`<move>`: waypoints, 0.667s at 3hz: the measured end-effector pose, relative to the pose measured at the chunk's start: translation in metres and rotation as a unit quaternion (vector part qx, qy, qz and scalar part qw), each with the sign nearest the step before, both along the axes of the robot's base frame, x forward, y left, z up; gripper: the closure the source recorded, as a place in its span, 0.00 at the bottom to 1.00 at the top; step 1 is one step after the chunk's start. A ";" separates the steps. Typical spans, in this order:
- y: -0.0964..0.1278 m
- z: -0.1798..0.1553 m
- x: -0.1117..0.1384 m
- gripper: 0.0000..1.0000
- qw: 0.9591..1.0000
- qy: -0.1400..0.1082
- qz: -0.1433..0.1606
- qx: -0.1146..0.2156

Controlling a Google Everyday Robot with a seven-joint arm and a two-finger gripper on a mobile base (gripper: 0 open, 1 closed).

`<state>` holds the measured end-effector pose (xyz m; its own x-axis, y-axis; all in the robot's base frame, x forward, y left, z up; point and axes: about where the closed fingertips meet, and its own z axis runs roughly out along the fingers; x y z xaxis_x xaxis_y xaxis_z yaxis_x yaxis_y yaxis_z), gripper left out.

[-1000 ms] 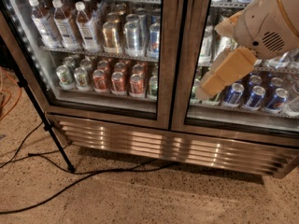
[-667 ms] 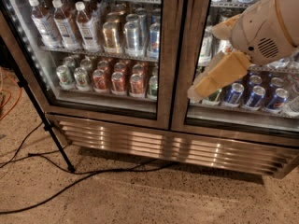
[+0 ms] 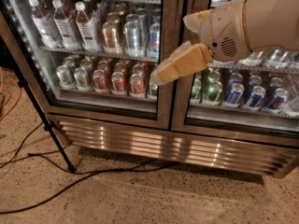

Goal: Open left fridge door

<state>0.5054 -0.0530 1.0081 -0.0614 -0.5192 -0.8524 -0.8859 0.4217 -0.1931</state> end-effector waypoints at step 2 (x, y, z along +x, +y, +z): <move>0.006 -0.002 0.013 0.00 0.999 -0.009 -0.019 0.028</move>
Offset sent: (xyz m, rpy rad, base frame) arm 0.0370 0.0095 -0.0172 0.1537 -0.0300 -0.1018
